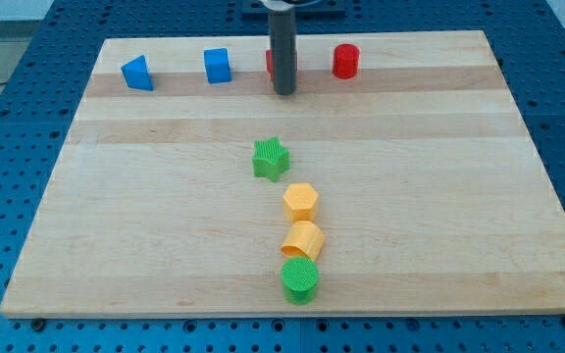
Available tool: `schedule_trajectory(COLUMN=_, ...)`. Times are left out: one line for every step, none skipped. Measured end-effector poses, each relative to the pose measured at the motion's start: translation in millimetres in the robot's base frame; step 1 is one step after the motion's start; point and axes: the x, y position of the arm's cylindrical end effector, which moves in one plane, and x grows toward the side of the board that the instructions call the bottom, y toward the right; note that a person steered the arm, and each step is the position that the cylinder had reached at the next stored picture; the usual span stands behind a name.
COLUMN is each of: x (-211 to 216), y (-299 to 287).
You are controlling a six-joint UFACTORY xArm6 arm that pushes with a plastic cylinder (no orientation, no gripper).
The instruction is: Separate the yellow hexagon from the yellow heart
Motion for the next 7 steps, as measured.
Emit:
schedule_trajectory(x=2, y=4)
schedule_trajectory(x=9, y=4)
schedule_trajectory(x=32, y=-2)
schedule_trajectory(x=56, y=-7)
schedule_trajectory(x=58, y=-47)
schedule_trajectory(x=68, y=-83)
schedule_trajectory(x=121, y=-98)
